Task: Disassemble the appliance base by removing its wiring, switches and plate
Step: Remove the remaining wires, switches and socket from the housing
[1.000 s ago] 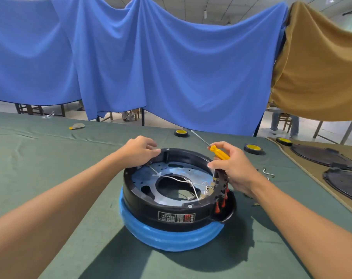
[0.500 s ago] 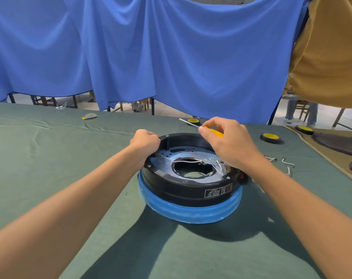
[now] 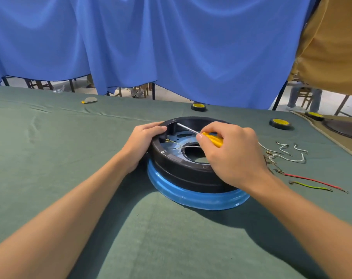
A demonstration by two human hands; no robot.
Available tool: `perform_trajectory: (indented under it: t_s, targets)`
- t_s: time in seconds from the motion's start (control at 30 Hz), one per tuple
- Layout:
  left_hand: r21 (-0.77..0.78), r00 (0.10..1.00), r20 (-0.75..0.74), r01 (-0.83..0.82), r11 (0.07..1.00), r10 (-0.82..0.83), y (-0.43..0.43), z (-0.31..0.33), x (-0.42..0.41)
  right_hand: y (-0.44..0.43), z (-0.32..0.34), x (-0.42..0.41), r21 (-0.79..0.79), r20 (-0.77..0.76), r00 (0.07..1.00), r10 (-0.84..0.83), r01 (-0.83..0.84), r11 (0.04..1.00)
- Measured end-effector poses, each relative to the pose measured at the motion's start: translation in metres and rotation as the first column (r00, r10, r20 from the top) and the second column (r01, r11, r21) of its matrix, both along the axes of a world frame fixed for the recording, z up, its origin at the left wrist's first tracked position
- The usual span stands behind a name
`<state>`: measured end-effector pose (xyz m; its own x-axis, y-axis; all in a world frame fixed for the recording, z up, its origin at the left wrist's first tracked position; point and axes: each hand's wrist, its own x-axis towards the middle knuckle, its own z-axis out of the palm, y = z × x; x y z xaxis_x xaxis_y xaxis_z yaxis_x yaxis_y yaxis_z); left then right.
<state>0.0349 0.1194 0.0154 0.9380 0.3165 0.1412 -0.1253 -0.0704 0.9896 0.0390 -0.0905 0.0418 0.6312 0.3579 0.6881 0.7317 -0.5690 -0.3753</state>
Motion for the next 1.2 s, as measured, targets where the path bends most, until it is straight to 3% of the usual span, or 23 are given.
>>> perform_trajectory:
  t_s: [0.1,0.2,0.4,0.53,0.9,1.2]
  targets:
    - [-0.049,0.997,0.042,-0.061,0.997,0.063,-0.003,-0.002,-0.001,-0.003,0.0,0.006,0.047,0.03,0.997,0.075,-0.076,0.996]
    - [-0.034,0.99,0.049,-0.127,0.991,0.129,-0.009,-0.003,-0.002,-0.008,0.005,0.016,0.026,-0.031,0.999,0.013,-0.012,1.0]
    - [0.009,0.974,0.071,-0.215,0.977,0.214,-0.014,-0.005,-0.001,0.001,0.01,-0.006,-0.224,0.038,0.999,0.01,-0.001,0.975]
    - [0.017,0.971,0.082,-0.225,0.974,0.223,-0.015,-0.005,0.0,0.009,0.007,-0.014,-0.309,0.058,0.998,0.025,-0.006,0.951]
    - [0.032,0.965,0.087,-0.249,0.968,0.246,-0.02,-0.004,-0.002,0.013,0.009,-0.01,-0.351,0.04,0.996,0.076,-0.057,0.935]
    - [0.033,0.962,0.091,-0.262,0.964,0.258,-0.021,-0.004,-0.002,0.019,0.008,-0.018,-0.368,0.089,0.996,0.021,0.014,0.93]
